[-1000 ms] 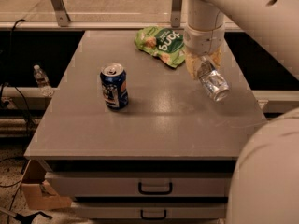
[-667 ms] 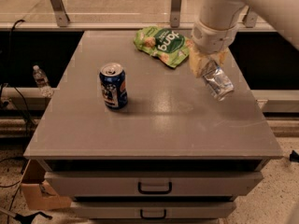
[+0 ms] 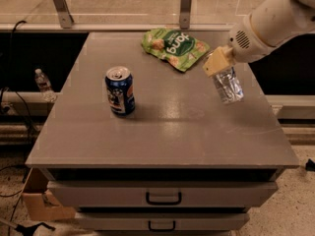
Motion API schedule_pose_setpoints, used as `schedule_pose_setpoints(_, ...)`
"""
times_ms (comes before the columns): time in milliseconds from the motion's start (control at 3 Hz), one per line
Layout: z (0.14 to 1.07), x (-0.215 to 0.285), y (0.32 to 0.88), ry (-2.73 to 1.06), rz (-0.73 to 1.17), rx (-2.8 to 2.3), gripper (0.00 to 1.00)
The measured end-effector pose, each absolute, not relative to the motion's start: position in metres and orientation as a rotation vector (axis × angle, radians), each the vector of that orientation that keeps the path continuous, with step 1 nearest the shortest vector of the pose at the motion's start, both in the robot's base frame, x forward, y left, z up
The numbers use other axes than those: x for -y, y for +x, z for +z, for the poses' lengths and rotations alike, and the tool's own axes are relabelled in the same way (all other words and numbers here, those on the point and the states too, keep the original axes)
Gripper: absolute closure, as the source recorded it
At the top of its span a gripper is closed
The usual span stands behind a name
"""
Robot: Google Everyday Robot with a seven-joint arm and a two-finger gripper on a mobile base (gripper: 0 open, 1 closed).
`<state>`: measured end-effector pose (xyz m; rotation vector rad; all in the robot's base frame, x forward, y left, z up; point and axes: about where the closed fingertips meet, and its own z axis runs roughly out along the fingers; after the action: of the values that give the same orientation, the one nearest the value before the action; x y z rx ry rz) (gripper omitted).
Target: Place redbull can upright
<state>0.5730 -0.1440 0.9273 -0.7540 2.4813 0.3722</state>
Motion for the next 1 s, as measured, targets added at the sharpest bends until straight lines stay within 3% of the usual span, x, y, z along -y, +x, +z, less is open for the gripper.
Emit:
schedule_pose_setpoints(667,0.928,0.144,0.573,-0.777,0.417,-2.413,1.00)
schedule_pose_setpoints(1000,0.936,0.134,0.572,-0.828,0.532,-2.264,1.00)
